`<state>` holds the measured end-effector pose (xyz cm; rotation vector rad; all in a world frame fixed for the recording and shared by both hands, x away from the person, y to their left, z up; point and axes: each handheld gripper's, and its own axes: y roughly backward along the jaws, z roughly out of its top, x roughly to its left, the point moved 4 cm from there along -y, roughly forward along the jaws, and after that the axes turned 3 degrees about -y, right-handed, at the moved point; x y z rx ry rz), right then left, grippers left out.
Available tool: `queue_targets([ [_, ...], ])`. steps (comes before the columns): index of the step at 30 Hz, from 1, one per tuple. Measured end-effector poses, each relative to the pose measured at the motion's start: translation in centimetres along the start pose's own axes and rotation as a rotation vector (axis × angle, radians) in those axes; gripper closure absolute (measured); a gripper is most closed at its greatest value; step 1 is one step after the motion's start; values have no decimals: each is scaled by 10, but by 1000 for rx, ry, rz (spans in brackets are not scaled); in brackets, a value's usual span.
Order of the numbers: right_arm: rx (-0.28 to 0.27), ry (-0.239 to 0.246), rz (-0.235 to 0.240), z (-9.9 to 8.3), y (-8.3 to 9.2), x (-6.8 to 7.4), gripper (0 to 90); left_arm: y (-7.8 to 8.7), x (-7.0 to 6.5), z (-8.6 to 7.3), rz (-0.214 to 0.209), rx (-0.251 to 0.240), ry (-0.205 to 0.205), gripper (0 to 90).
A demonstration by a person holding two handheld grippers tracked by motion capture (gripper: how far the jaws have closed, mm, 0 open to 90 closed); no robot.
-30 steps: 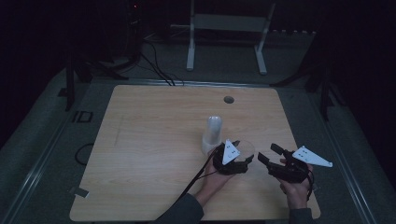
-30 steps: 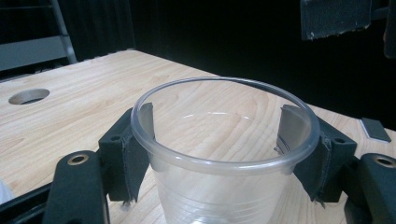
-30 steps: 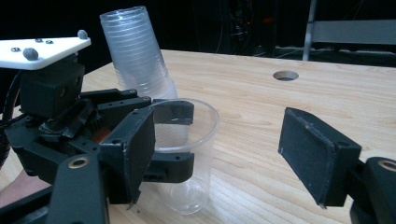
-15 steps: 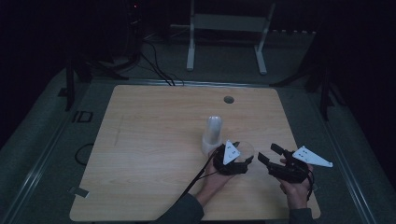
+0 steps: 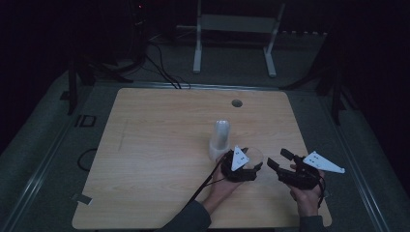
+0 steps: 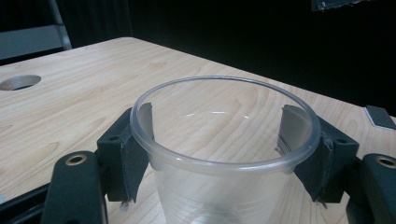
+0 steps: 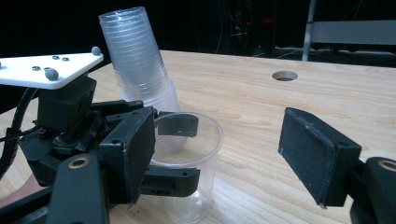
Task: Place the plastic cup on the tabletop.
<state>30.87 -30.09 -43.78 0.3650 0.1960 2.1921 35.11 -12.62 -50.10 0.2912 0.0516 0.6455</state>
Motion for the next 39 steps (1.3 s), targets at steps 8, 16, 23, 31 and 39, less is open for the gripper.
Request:
queue_targets([
  [8,3,0,-1,-1,0,0,270,-1,-2,-4,-5,22,-5,262],
  [16,0,-1,-2,0,0,0,270,0,-1,-5,1,47,24,203],
  [23,2,2,-2,-1,0,0,270,0,0,-6,-4,64,39,147],
  [31,1,0,-3,-1,0,0,270,4,-1,-7,-13,66,49,144],
  [39,1,-1,-3,-1,0,0,270,13,-2,-9,-16,46,66,145],
])
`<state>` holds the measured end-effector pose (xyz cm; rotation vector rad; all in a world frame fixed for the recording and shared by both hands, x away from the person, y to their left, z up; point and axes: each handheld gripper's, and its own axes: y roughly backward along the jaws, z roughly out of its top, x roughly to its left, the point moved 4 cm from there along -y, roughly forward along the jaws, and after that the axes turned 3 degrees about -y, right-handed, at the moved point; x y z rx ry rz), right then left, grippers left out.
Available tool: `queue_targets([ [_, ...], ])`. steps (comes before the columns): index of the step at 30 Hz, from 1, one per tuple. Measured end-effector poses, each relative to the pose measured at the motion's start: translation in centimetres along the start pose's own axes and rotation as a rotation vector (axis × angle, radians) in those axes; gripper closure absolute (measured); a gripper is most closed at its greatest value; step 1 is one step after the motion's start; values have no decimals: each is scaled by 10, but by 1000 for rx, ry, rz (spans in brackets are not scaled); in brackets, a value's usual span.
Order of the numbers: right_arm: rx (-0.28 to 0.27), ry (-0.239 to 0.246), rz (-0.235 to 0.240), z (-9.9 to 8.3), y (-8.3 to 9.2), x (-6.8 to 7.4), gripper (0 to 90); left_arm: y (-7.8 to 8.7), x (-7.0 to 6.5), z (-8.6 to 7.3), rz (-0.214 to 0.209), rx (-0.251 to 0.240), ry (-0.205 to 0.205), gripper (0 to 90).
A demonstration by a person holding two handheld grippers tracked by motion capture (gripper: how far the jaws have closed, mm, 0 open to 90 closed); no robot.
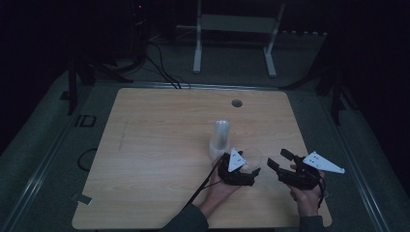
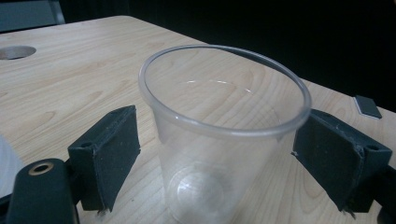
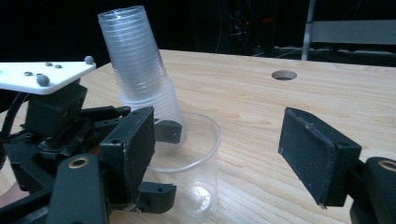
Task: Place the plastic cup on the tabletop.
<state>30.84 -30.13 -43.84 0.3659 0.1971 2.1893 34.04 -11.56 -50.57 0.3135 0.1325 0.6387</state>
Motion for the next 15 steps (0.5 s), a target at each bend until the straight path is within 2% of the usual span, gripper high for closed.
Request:
queue_targets([
  [15,-1,-1,-2,0,0,-1,269,14,-4,-5,-7,-13,10,148],
])
